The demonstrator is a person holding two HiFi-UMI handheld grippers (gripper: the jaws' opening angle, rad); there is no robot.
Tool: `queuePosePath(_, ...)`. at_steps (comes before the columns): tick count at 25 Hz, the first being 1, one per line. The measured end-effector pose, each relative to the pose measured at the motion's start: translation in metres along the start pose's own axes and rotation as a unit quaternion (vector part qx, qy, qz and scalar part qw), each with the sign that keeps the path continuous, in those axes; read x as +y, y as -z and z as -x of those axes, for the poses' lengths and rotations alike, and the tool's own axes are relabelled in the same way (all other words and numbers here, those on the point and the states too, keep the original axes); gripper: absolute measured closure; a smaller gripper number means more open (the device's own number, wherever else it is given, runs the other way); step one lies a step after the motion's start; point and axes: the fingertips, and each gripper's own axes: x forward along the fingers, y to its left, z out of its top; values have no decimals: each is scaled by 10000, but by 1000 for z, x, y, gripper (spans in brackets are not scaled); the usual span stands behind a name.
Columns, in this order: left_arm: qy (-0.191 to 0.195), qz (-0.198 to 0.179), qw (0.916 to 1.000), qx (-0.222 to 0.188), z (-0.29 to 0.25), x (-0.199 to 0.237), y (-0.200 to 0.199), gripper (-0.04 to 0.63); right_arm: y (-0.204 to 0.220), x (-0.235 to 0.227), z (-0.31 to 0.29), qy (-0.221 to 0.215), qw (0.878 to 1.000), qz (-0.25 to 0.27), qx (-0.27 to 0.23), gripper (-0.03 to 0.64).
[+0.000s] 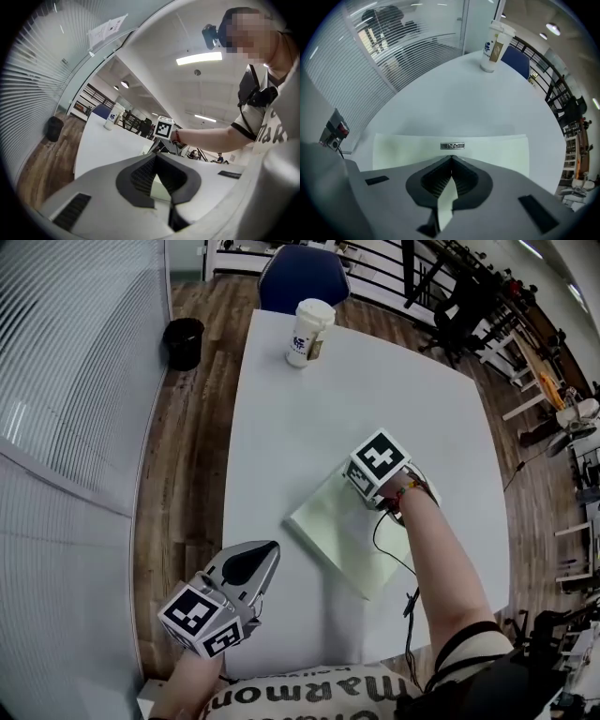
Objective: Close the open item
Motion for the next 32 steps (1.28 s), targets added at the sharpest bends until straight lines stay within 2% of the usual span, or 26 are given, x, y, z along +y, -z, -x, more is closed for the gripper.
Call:
queuePosePath(2, -98, -26, 9999, 12, 7, 0, 3, 604, 1, 1, -5, -90, 9999, 24, 85, 617)
queuePosePath(8, -411, -129, 9990, -125, 25, -11, 6, 604, 7, 2, -5, 179, 9987, 374, 309, 617)
queuePosePath(12, -884, -398, 9951, -216, 53, -15, -10, 603, 3, 7, -6, -51, 9988, 438, 201, 617)
queuePosePath(15, -1134, -252, 9923, -437, 77, -24, -22, 604, 3, 8, -1, -39, 9987, 511, 79, 617)
queuePosePath(18, -1182, -66, 9915, -540, 91, -41, -19, 603, 6, 10, 4, 129, 9983, 559, 69, 617)
queuePosePath(23, -1287, -299, 9893, -625, 102, -48, -22, 603, -1, 11, -8, 349, 9968, 719, -16, 620)
queuePosePath(25, -1300, -367, 9882, -725, 104, -54, -26, 603, -3, 13, -9, 349, 9975, 564, -228, 620)
queuePosePath(29, -1324, -441, 9872, -768, 107, -81, -23, 603, -4, 15, 2, 355, 9936, 139, -1061, 624)
queuePosePath(32, -1395, -487, 9859, -791, 117, -106, -20, 603, 11, 16, 18, -10, 9842, -662, -1640, 623)
